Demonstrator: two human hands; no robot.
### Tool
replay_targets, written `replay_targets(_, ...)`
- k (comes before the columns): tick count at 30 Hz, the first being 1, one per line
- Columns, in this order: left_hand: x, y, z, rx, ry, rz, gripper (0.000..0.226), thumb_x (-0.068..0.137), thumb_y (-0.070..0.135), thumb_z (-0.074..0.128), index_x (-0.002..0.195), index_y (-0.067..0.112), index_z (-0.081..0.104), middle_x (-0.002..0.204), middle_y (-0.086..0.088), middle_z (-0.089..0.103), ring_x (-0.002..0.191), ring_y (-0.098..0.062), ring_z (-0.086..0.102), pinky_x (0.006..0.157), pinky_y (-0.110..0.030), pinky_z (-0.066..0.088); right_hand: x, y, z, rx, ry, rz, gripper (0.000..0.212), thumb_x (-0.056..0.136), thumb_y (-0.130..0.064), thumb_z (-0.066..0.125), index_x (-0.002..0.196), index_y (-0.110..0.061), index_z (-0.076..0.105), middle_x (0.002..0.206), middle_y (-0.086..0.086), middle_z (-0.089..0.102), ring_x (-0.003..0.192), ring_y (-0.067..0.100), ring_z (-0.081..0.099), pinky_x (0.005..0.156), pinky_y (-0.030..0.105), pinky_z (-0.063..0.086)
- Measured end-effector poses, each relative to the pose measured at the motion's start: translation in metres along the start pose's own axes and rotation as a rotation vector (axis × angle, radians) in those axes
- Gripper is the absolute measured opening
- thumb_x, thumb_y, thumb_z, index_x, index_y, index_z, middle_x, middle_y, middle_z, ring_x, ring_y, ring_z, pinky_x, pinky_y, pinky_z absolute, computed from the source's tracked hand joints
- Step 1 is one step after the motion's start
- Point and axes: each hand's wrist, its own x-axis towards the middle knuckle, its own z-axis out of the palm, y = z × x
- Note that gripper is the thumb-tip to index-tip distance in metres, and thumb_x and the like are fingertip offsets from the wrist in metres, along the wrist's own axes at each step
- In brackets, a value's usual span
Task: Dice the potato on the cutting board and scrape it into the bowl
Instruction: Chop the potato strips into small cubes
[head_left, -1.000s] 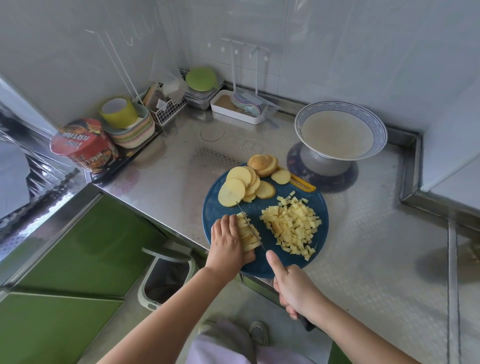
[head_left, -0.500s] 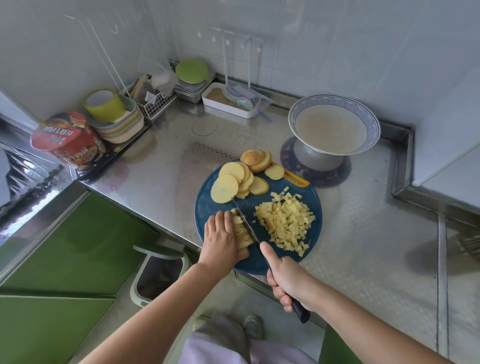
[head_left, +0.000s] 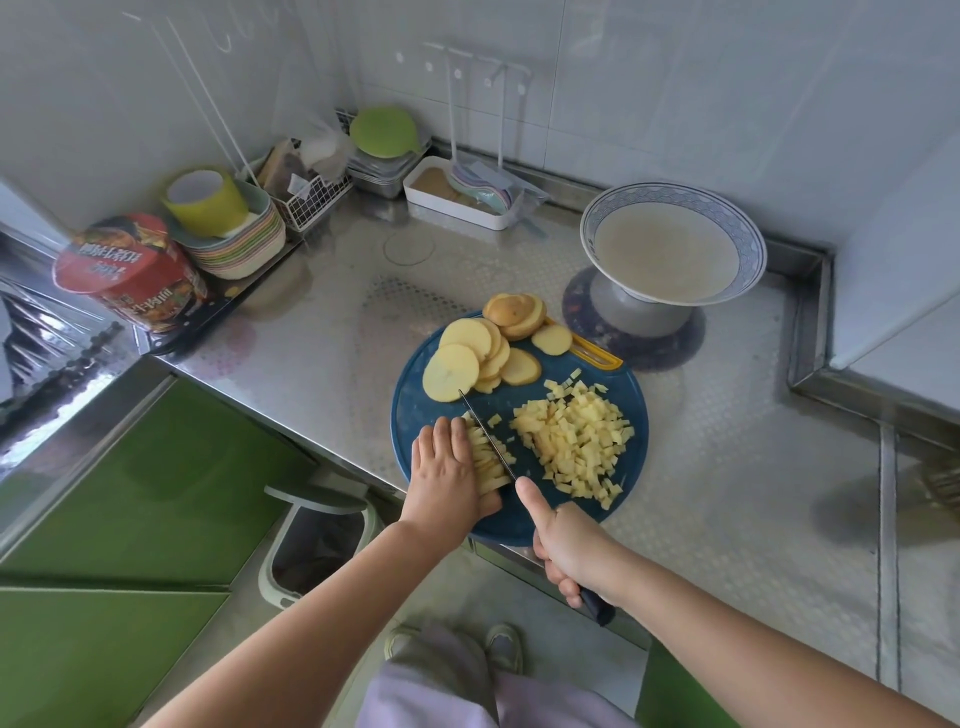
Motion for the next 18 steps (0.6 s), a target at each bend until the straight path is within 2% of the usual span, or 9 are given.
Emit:
replay_targets(3,-0.002,0.001,-0.001,-0.051,0.014,-0.016,0.096,0.083,0.057,0.056,0.147,0.002,0.011,0.147,-0.013,0.021,0.137,-0.031,0.019,0.117,-0.038,0.008,0.011,0.007,0.011,0.013,0.091,-0.079,0.07,0.085,-0.081,0.017,0.065,-0.015,0.03,0.043,0.002,0.033,0.033,0.018,0.033,0.04,0.026,0.034)
replay_targets(6,-0.003,0.002,-0.003,-0.103,0.038,-0.019,0.095,0.079,0.052,0.064,0.145,0.001,0.018,0.141,-0.014,0.028,0.132,-0.032,0.026,0.116,-0.037,0.014,0.013,0.011,0.014,0.113,0.112,-0.108,0.07,0.086,-0.08,0.019,0.061,-0.015,0.027,0.033,-0.003,0.028,0.029,0.016,0.027,0.04,0.023,0.029)
replay_targets(10,-0.005,0.002,-0.004,-0.083,0.036,-0.01,0.097,0.078,0.05,0.064,0.146,0.0,0.015,0.141,-0.014,0.027,0.131,-0.031,0.025,0.115,-0.036,0.013,0.01,0.023,0.014,0.308,0.074,-0.169,0.069,0.084,-0.081,0.028,0.057,-0.017,0.025,0.046,0.001,0.022,0.04,0.018,0.021,0.043,0.025,0.023)
replay_targets(14,-0.005,0.002,-0.004,-0.123,0.038,-0.021,0.096,0.078,0.044,0.066,0.146,0.001,0.014,0.14,-0.013,0.026,0.131,-0.031,0.025,0.115,-0.035,0.013,0.008,0.034,0.007,0.388,0.043,-0.202,0.067,0.087,-0.077,0.035,0.059,-0.017,0.03,0.05,0.002,0.023,0.04,0.017,0.022,0.041,0.023,0.022)
replay_targets(16,-0.004,0.009,-0.003,-0.171,0.032,-0.077,0.098,0.074,0.042,0.071,0.145,-0.001,0.019,0.137,-0.016,0.03,0.127,-0.034,0.029,0.113,-0.037,0.017,0.007,0.034,0.0,0.387,0.023,-0.229,0.068,0.088,-0.076,0.035,0.058,-0.015,0.034,0.048,0.003,0.027,0.037,0.017,0.025,0.039,0.023,0.026)
replay_targets(18,-0.004,0.019,0.0,-0.131,0.055,-0.161,0.107,0.06,0.047,0.08,0.139,-0.005,0.029,0.127,-0.02,0.041,0.117,-0.036,0.039,0.108,-0.042,0.031,0.005,0.032,-0.007,0.373,0.004,-0.244,0.069,0.089,-0.076,0.035,0.058,-0.015,0.035,0.048,0.003,0.029,0.037,0.017,0.026,0.039,0.023,0.026)
